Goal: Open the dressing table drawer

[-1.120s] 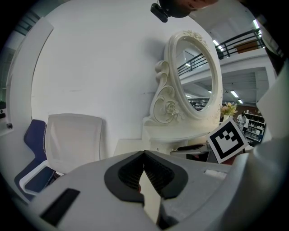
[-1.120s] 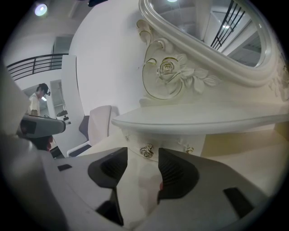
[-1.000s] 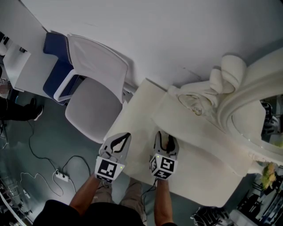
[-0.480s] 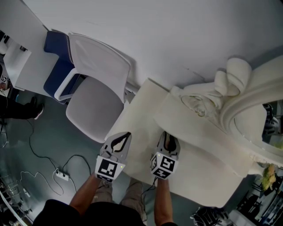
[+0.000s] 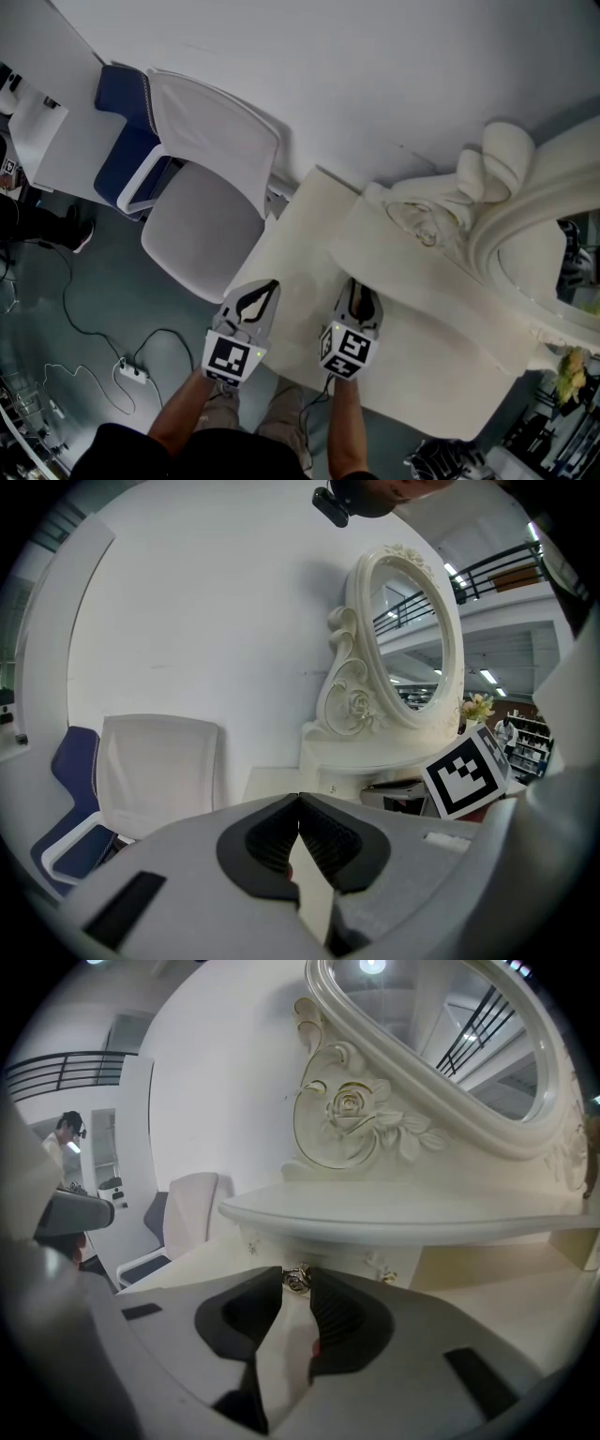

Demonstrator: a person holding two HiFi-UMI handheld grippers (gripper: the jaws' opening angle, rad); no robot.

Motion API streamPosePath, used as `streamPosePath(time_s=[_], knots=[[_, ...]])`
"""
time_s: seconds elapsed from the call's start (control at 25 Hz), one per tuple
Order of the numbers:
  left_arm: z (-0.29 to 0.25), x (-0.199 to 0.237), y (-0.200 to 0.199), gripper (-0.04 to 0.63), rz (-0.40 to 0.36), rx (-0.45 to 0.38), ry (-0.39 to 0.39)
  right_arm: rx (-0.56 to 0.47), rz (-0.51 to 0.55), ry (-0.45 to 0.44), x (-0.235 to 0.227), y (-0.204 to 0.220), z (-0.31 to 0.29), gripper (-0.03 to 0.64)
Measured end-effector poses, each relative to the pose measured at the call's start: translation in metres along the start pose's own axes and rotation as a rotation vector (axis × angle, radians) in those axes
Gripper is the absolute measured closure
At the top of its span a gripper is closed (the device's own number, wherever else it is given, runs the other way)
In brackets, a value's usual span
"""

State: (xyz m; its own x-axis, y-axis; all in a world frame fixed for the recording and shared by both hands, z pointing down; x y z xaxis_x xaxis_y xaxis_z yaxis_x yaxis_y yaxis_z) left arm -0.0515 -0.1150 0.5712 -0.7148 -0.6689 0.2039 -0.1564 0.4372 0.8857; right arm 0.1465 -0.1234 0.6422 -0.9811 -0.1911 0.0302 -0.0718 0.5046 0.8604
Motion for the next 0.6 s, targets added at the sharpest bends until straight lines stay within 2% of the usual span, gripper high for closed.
streamPosePath(time_s=[0.6], knots=[[0.015,0.0,-0.001,0.592,-0.011,-0.004,0.0,0.002,-0.005,0.014,0.005,0.005,0.01,0.525]])
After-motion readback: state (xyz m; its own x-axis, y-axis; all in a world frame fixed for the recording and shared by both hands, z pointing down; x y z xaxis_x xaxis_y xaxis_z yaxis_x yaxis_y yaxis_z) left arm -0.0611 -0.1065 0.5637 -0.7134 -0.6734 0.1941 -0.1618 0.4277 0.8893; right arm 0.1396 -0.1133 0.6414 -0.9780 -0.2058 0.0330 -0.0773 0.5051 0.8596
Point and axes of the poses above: the fingertips, and each gripper's own axes: z backward along the fingers, x to its left, y out of its underside, the point moved 5 cm from there along z, backward along the fingers, and after that the axes turned 10 degrees about y, right-handed, at the moved point
